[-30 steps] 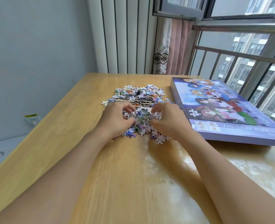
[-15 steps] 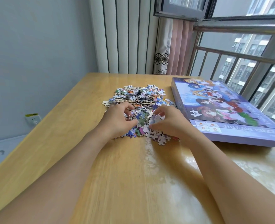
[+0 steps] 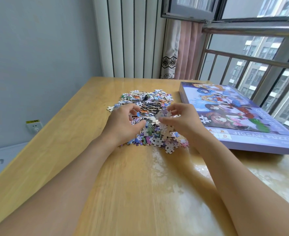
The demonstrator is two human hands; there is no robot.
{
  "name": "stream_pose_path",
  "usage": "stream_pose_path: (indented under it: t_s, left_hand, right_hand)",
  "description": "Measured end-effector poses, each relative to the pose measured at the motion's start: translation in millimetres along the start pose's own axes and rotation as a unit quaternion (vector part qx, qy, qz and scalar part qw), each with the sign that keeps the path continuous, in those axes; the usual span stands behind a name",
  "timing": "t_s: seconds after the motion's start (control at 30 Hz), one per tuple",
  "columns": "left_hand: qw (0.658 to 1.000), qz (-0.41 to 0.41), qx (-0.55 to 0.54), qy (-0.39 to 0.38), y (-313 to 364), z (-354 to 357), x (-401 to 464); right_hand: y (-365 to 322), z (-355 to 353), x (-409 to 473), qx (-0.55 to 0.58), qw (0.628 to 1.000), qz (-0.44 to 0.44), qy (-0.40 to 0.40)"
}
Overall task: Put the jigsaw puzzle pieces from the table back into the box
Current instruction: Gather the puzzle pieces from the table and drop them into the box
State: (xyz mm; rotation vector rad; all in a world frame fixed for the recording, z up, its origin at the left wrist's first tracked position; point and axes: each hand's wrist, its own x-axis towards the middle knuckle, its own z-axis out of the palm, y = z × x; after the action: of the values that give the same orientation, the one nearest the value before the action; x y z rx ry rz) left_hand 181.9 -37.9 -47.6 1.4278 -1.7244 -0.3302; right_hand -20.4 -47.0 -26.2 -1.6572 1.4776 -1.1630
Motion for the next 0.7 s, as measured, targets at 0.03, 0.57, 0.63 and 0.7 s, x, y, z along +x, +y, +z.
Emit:
stream_pose_path:
  t_s: [0.03, 0.57, 0.63, 0.7]
  left_hand:
    - [1.0, 0.011, -0.008, 0.018, 1, 1, 0]
    - [0.978, -0.033, -0.205, -0.033, 25, 16, -7]
    - [0.967, -0.056, -0.245, -0.045, 25, 18, -7]
    - [0.955, -0.08, -0.283, -0.05, 23, 20, -6]
  right_hand:
    - [-1, -1, 1, 0.037, 0.999, 0.009, -0.003]
    - [-2, 15, -1, 0.475, 0.851, 0.218, -0.055]
    - [-2, 16, 1, 0.485, 0.842, 0.226, -0.071]
    - [1, 18, 2, 0.478, 0.844, 0.231, -0.077]
